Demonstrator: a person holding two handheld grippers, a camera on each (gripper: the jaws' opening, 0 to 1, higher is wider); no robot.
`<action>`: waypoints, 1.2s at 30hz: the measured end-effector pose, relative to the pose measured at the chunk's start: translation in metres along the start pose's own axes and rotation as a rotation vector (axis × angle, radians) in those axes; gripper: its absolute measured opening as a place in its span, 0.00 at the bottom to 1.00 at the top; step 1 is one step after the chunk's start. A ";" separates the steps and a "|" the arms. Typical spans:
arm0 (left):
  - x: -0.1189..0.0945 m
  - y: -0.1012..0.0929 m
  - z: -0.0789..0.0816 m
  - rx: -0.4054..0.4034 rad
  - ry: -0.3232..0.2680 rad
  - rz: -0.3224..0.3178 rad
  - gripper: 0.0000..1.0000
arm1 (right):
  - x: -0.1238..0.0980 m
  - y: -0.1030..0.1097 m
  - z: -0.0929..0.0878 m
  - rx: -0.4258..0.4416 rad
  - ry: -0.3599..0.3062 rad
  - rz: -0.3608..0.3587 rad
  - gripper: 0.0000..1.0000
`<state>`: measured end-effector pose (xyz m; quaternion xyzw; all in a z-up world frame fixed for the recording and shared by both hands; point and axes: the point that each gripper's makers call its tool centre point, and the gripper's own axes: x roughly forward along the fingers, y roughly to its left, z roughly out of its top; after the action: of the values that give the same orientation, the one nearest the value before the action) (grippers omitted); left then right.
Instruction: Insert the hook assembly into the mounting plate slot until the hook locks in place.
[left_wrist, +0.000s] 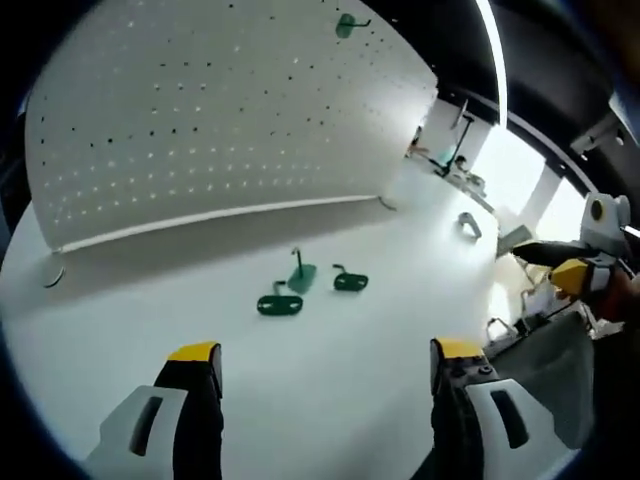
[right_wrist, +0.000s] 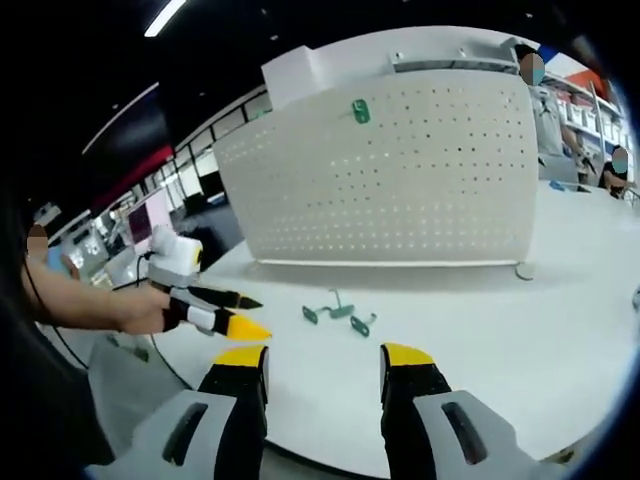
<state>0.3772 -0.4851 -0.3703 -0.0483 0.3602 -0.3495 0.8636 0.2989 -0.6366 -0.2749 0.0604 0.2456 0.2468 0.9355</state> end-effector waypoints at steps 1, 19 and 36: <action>0.002 0.001 0.000 0.002 0.002 -0.002 0.87 | 0.001 -0.001 0.000 0.000 0.003 0.000 0.44; 0.047 0.012 0.007 0.031 0.056 -0.058 0.80 | 0.016 -0.013 -0.004 0.018 0.034 0.000 0.41; 0.069 0.016 0.013 0.117 0.054 -0.102 0.56 | 0.018 -0.026 -0.012 0.044 0.063 -0.016 0.41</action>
<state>0.4291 -0.5198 -0.4066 -0.0064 0.3596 -0.4145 0.8360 0.3178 -0.6501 -0.2986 0.0710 0.2809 0.2357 0.9276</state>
